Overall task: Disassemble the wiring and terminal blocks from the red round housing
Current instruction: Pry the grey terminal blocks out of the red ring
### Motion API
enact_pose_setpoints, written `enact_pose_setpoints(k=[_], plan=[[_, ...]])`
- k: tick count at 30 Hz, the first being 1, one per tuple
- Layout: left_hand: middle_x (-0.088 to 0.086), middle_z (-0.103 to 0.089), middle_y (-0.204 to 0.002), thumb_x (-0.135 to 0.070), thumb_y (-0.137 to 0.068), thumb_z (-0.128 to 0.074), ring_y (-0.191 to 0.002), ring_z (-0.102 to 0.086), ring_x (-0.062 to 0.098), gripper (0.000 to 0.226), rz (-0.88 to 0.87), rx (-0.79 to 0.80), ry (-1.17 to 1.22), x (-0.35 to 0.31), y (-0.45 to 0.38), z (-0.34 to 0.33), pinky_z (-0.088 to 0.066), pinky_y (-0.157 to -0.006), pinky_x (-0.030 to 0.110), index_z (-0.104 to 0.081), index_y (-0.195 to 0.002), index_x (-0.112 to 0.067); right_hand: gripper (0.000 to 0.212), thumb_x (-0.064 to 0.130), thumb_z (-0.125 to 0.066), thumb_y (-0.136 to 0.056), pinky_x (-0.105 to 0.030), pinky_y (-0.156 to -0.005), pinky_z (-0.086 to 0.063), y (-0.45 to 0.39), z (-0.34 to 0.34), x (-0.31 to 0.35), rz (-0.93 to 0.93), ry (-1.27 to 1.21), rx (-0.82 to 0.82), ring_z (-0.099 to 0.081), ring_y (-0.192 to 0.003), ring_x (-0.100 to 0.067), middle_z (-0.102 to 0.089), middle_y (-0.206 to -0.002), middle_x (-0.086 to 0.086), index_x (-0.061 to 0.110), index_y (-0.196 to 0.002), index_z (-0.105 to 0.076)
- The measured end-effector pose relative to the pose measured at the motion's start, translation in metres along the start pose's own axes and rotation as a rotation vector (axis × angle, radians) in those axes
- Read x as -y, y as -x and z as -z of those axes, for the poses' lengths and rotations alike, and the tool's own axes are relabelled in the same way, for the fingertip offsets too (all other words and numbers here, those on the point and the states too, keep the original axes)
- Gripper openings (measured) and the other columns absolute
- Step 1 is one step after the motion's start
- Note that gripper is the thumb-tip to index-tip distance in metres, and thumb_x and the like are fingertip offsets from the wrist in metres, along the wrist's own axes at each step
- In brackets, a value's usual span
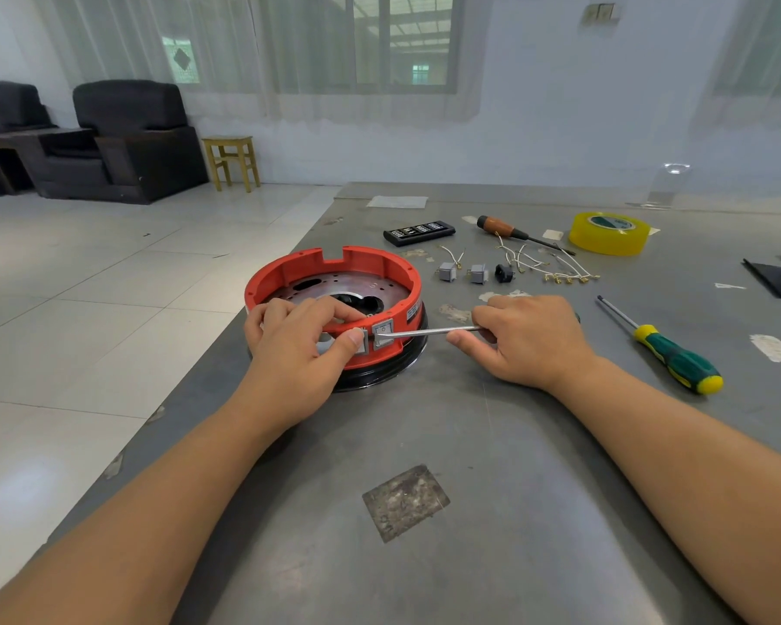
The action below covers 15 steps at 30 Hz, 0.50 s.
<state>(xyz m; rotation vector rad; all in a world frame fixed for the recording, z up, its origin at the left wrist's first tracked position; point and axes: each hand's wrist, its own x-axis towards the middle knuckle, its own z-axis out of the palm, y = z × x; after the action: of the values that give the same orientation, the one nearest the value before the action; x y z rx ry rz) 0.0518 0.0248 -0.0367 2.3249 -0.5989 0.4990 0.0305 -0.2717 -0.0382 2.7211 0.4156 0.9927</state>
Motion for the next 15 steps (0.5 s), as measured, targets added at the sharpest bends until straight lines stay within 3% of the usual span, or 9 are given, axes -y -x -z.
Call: enact_pose_setpoints(k=[6, 11, 15], plan=[[-0.038, -0.047, -0.105, -0.055, -0.093, -0.045, -0.113, -0.027, 0.001, 0.022, -0.039, 0.006, 0.029, 0.000, 0.002, -0.001, -0.013, -0.109, 0.033, -0.057, -0.111, -0.055, 0.069, 0.077, -0.013, -0.094, -0.029, -0.047, -0.037, -0.014, -0.014, -0.005, -0.012, -0.103, -0.033, -0.050, -0.056, -0.022, -0.049, -0.065, 0.006, 0.023, -0.066, -0.046], [-0.037, -0.055, -0.107, -0.055, -0.095, -0.048, -0.118, -0.031, 0.003, 0.020, -0.066, 0.011, 0.061, 0.003, 0.005, 0.002, -0.015, -0.111, 0.035, -0.049, -0.110, -0.067, 0.068, 0.076, -0.013, -0.095, -0.028, -0.047, -0.035, -0.016, -0.016, -0.006, -0.006, -0.115, -0.046, -0.042, -0.055, -0.019, -0.045, -0.064, 0.007, 0.024, -0.066, -0.045], [-0.045, -0.053, -0.106, -0.051, -0.095, -0.050, -0.113, -0.030, -0.008, 0.029, -0.108, 0.006, 0.063, 0.003, 0.008, 0.004, -0.017, -0.111, 0.036, -0.049, -0.108, -0.077, 0.067, 0.076, -0.015, -0.096, -0.026, -0.046, -0.030, -0.011, -0.011, -0.006, -0.014, -0.071, -0.052, -0.047, -0.053, -0.020, -0.048, -0.062, 0.006, 0.024, -0.064, -0.044]])
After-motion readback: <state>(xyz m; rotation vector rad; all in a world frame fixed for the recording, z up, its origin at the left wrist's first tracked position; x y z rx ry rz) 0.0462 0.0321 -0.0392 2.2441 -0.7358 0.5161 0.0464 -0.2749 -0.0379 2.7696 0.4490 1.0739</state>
